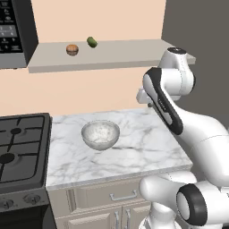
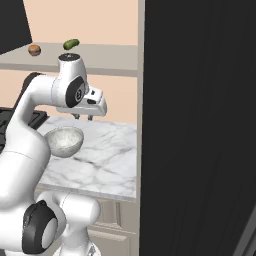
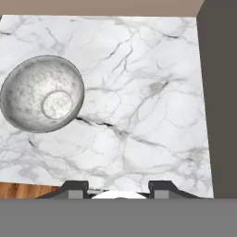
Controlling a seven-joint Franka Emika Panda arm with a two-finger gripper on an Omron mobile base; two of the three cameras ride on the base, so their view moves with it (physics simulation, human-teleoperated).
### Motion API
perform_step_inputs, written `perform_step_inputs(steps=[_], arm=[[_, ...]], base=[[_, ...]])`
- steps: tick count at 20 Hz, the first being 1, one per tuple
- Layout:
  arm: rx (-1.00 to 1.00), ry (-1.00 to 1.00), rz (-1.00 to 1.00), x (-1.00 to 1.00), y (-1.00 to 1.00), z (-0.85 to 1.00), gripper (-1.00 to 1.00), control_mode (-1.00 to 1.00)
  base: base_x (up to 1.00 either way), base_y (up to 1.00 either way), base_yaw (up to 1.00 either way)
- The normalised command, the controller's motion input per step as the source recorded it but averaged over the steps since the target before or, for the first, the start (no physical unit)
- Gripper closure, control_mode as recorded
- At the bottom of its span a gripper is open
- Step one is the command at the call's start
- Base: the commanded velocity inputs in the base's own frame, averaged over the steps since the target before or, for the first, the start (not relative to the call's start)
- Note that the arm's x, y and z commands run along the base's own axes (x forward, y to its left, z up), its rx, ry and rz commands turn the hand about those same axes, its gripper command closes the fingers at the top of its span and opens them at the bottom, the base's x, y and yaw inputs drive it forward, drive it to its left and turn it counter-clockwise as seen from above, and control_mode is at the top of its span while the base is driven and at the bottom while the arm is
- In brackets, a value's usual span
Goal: Pick the tangerine from the cabinet and place it in the bowl. Then pick the bowl and place it in the sink. Then turn on the sink facuet.
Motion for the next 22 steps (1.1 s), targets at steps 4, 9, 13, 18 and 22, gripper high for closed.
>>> perform_step_inputs(steps=[4,9,13,18,22], arm=[[0.00,0.00,0.00,-0.08,0.00,0.00,-1.00,-1.00],[-0.02,-0.04,0.00,-0.28,0.32,0.00,-1.00,-1.00],[-0.04,-0.23,0.00,0.00,0.96,0.13,-1.00,-1.00],[0.00,-0.21,0.05,0.00,0.92,0.26,-1.00,-1.00],[0.01,-0.17,0.16,0.00,0.79,0.56,-1.00,-1.00]], base=[[0.00,0.00,0.00],[0.00,0.00,0.00],[0.00,0.00,0.00],[0.00,0.00,0.00],[0.00,0.00,0.00]])
